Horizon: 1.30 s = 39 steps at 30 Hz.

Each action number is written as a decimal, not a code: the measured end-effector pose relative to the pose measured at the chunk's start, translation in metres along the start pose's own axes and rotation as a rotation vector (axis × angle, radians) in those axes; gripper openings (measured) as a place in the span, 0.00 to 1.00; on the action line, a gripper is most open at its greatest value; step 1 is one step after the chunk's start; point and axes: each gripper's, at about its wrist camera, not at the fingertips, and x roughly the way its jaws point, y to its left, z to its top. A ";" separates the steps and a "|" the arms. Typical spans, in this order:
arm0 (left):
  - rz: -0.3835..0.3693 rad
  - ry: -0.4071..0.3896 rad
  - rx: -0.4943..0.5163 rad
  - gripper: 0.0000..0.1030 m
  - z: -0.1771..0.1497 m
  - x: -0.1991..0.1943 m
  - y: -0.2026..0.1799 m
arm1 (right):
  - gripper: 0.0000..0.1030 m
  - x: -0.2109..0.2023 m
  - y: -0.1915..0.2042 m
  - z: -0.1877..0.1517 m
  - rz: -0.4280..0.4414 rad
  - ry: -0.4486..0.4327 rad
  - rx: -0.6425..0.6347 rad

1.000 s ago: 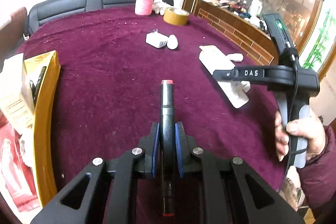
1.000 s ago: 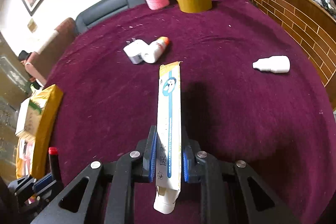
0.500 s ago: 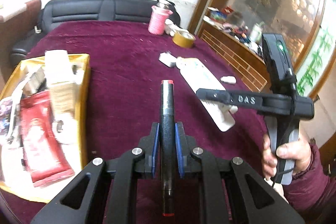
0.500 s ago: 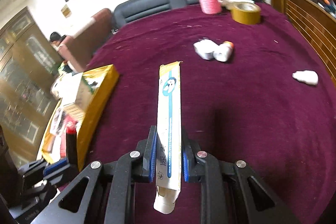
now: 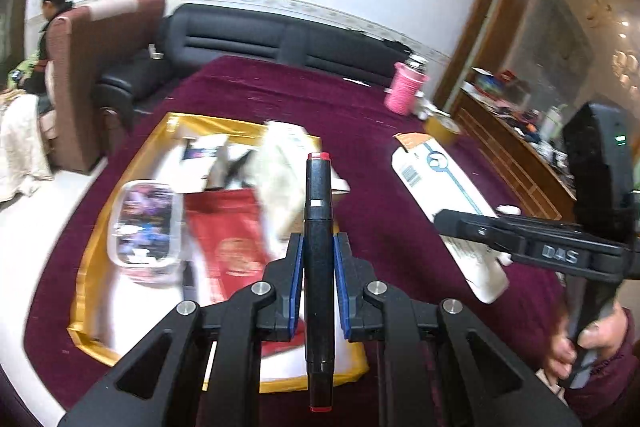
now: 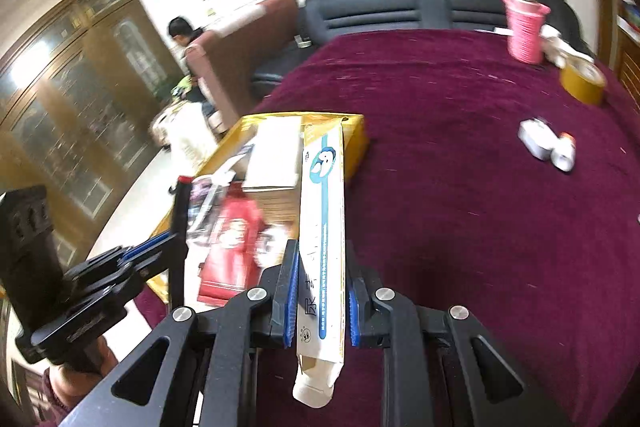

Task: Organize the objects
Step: 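Carry the marker with the left gripper while the right carries the tube box to the tray, then lower the marker with the left gripper while the right lowers the tube box into the tray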

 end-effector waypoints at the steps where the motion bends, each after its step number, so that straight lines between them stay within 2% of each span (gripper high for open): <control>1: 0.016 -0.003 -0.005 0.14 0.000 -0.001 0.006 | 0.21 0.006 0.011 0.003 0.011 0.007 -0.022; 8: 0.075 -0.007 -0.057 0.14 -0.007 -0.005 0.046 | 0.21 0.039 0.062 0.007 0.061 0.053 -0.111; 16: 0.154 0.003 -0.047 0.14 -0.013 -0.004 0.067 | 0.21 0.075 0.090 -0.003 0.052 0.107 -0.163; 29: 0.264 0.018 0.028 0.14 -0.014 0.017 0.070 | 0.21 0.110 0.086 -0.008 -0.006 0.158 -0.166; 39: 0.285 0.045 0.018 0.14 -0.016 0.031 0.080 | 0.21 0.125 0.081 -0.006 -0.040 0.177 -0.151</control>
